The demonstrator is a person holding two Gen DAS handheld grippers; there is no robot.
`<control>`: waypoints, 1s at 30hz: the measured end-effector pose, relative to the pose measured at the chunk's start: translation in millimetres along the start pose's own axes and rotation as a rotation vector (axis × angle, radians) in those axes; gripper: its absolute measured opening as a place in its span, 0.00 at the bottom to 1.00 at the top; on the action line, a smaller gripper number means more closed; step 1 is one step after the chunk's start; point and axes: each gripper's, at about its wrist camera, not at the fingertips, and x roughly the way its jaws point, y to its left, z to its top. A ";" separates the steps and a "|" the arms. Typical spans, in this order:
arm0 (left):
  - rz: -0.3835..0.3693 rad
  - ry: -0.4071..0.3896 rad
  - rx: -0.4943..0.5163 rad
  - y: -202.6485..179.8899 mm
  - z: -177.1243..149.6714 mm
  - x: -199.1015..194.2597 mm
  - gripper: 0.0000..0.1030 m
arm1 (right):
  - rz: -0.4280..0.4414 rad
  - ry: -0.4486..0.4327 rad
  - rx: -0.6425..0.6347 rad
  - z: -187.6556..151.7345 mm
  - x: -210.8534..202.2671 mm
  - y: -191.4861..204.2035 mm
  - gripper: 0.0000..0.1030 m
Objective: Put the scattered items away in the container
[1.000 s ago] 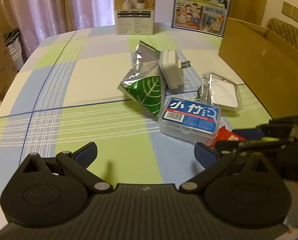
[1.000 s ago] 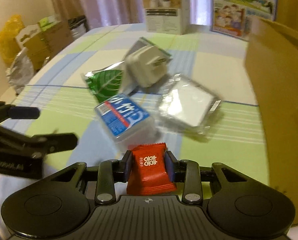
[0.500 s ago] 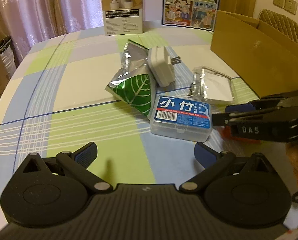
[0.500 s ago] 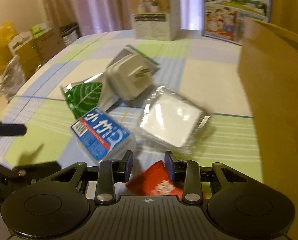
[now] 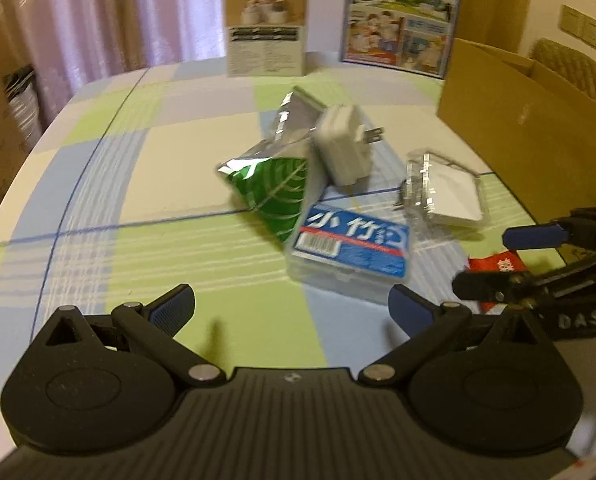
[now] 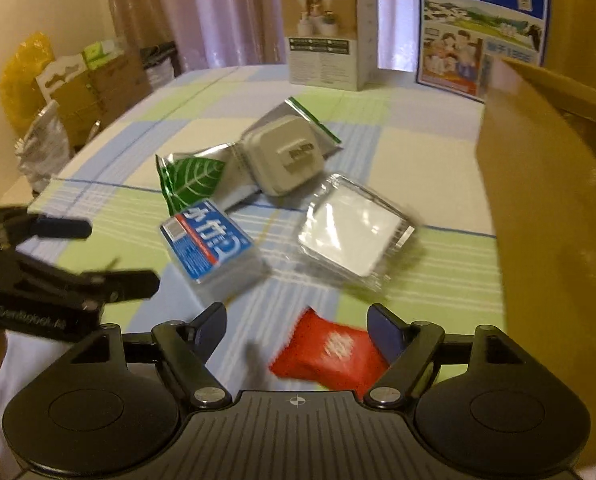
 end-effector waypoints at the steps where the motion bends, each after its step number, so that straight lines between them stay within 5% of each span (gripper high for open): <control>1: -0.013 -0.006 0.015 -2.1 1.0 1.1 0.98 | -0.005 0.007 -0.001 -1.3 -1.3 0.0 0.73; 23: -0.056 0.002 0.155 -30.6 15.9 45.8 0.98 | -0.088 0.081 0.086 -9.1 15.1 -12.2 0.71; 30: -0.048 0.010 0.164 -31.2 16.1 47.2 0.83 | -0.090 0.073 0.100 -7.0 13.5 -15.6 0.57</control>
